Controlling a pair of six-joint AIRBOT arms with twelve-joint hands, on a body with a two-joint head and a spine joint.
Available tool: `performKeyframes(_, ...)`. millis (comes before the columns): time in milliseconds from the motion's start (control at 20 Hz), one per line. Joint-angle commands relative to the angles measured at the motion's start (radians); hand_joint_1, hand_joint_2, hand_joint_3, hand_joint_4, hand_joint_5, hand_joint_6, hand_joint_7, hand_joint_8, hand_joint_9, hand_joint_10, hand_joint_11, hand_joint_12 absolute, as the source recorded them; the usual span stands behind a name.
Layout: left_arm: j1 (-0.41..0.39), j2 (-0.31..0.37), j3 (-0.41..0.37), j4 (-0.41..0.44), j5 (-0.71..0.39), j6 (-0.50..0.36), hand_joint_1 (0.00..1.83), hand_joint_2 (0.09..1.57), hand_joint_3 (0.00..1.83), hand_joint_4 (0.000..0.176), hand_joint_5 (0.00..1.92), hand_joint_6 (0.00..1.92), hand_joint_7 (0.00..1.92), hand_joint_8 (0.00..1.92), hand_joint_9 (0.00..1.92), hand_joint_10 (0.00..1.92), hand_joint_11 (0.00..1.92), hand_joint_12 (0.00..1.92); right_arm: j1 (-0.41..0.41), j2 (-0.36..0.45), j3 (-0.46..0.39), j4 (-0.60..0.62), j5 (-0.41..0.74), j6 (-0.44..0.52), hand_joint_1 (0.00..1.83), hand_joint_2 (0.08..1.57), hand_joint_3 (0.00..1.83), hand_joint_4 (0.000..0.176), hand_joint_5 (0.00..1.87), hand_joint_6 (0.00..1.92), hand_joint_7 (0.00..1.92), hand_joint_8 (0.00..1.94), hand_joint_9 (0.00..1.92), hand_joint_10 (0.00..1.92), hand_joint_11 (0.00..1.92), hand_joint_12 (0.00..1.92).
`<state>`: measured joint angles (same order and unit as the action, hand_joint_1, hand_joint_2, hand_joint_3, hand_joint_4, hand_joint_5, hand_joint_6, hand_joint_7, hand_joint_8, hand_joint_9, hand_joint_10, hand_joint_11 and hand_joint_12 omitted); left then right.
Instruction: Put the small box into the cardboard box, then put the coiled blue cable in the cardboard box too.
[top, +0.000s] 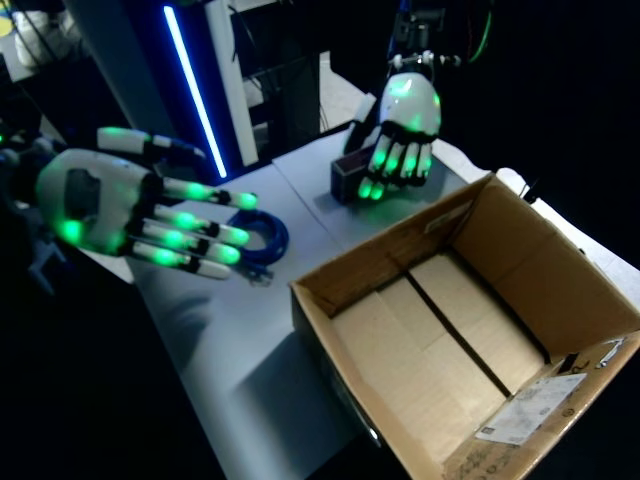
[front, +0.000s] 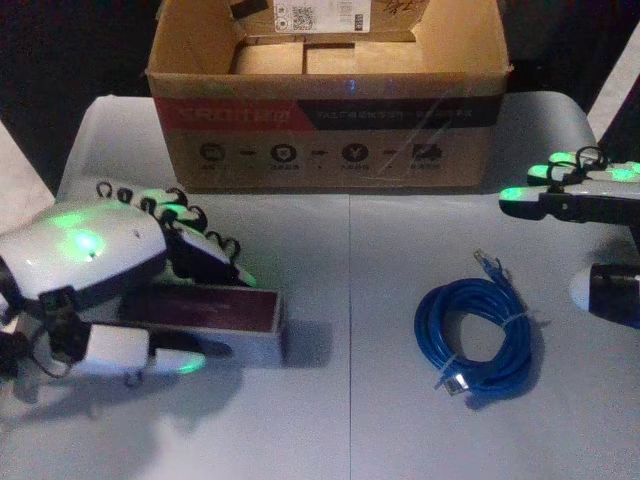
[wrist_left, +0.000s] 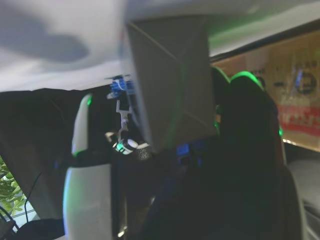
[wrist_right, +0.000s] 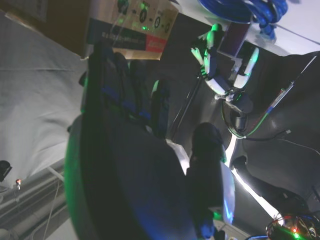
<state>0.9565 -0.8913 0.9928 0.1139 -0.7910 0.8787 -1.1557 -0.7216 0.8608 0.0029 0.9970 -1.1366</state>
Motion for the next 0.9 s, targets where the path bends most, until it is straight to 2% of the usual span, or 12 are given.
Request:
performKeyframes(0, -0.019, 0.019, -0.007, -0.013, -0.157, -0.004, 1.17, 1.23, 0.00, 0.000, 0.71, 1.33, 0.82, 1.41, 0.71, 1.67, 0.66, 1.92, 0.013, -0.005, 0.002, 0.011, 0.119, 0.009, 0.12, 1.33, 0.00, 0.176, 0.30, 0.00, 0.18, 0.00, 0.07, 0.00, 0.00, 0.00)
performKeyframes(50, -0.021, 0.032, -0.015, -0.012, -0.179, -0.003, 1.12, 1.23, 0.00, 0.000, 0.74, 1.36, 0.77, 1.61, 0.82, 1.83, 0.90, 1.92, 0.013, -0.007, 0.002, 0.011, 0.119, 0.009, 0.11, 1.33, 0.00, 0.176, 0.30, 0.00, 0.18, 0.00, 0.06, 0.00, 0.00, 0.00)
performKeyframes(100, -0.022, 0.043, -0.021, -0.011, -0.201, -0.003, 1.08, 1.27, 0.01, 0.000, 0.69, 1.45, 0.78, 1.71, 0.88, 1.85, 0.98, 1.92, 0.013, -0.008, 0.002, 0.011, 0.119, 0.009, 0.12, 1.33, 0.00, 0.176, 0.31, 0.00, 0.18, 0.00, 0.06, 0.00, 0.00, 0.00)
performKeyframes(150, -0.022, 0.048, -0.023, -0.011, -0.216, -0.003, 1.17, 1.28, 0.00, 0.000, 0.59, 1.45, 0.81, 1.57, 0.93, 1.73, 0.96, 1.89, 0.013, -0.009, 0.002, 0.011, 0.119, 0.009, 0.14, 1.32, 0.00, 0.176, 0.31, 0.00, 0.18, 0.00, 0.05, 0.00, 0.00, 0.00)
performKeyframes(450, -0.043, 0.057, -0.021, -0.008, -0.237, -0.004, 1.22, 1.22, 0.00, 0.000, 0.71, 1.25, 0.87, 1.45, 1.13, 1.60, 1.22, 1.84, 0.013, -0.011, 0.003, 0.011, 0.119, 0.009, 0.17, 1.32, 0.00, 0.176, 0.32, 0.00, 0.18, 0.00, 0.06, 0.00, 0.00, 0.00)
performKeyframes(500, -0.061, 0.066, -0.022, 0.000, -0.247, -0.004, 1.13, 1.23, 0.00, 0.000, 0.75, 1.35, 0.82, 1.80, 1.15, 1.88, 1.33, 1.92, 0.013, -0.011, 0.004, 0.011, 0.119, 0.009, 0.18, 1.32, 0.00, 0.176, 0.33, 0.00, 0.18, 0.00, 0.06, 0.00, 0.00, 0.00)
performKeyframes(550, -0.079, 0.076, -0.024, 0.013, -0.259, -0.006, 1.12, 1.22, 0.00, 0.000, 0.78, 1.35, 0.85, 1.92, 1.26, 1.92, 1.44, 1.92, 0.013, -0.011, 0.005, 0.011, 0.119, 0.009, 0.10, 1.33, 0.00, 0.176, 0.33, 0.00, 0.19, 0.00, 0.08, 0.00, 0.01, 0.00)
performKeyframes(650, -0.114, 0.093, -0.024, 0.032, -0.283, -0.008, 1.12, 1.21, 0.00, 0.000, 0.80, 1.32, 0.92, 1.92, 1.29, 1.92, 1.44, 1.92, 0.013, -0.012, 0.006, 0.011, 0.119, 0.009, 0.07, 1.37, 0.01, 0.176, 0.34, 0.00, 0.18, 0.00, 0.08, 0.00, 0.03, 0.01)
performKeyframes(700, -0.132, 0.100, -0.021, 0.034, -0.297, -0.008, 1.12, 1.21, 0.00, 0.000, 0.81, 1.31, 0.91, 1.90, 1.21, 1.92, 1.37, 1.92, 0.013, -0.013, 0.006, 0.011, 0.119, 0.009, 0.07, 1.37, 0.01, 0.176, 0.34, 0.00, 0.18, 0.00, 0.08, 0.00, 0.03, 0.01)
performKeyframes(750, -0.153, 0.105, -0.013, 0.033, -0.311, -0.008, 1.12, 1.22, 0.00, 0.000, 0.78, 1.35, 0.79, 1.92, 0.99, 1.92, 1.12, 1.92, 0.013, -0.014, 0.007, 0.011, 0.119, 0.009, 0.07, 1.37, 0.01, 0.176, 0.34, 0.00, 0.18, 0.00, 0.08, 0.00, 0.03, 0.01)
performKeyframes(800, -0.170, 0.106, -0.005, 0.031, -0.314, -0.008, 1.11, 1.22, 0.00, 0.000, 0.78, 1.35, 0.78, 1.92, 0.98, 1.92, 1.11, 1.92, 0.013, -0.014, 0.007, 0.011, 0.119, 0.009, 0.07, 1.38, 0.01, 0.176, 0.36, 0.01, 0.19, 0.01, 0.10, 0.01, 0.05, 0.02)
performKeyframes(850, -0.197, 0.106, 0.003, 0.031, -0.309, -0.008, 1.19, 0.92, 0.70, 0.000, 0.77, 1.37, 0.77, 1.75, 0.96, 1.92, 1.10, 1.92, 0.013, -0.015, 0.007, 0.011, 0.119, 0.009, 0.05, 1.39, 0.01, 0.176, 0.36, 0.01, 0.19, 0.00, 0.10, 0.01, 0.05, 0.02)
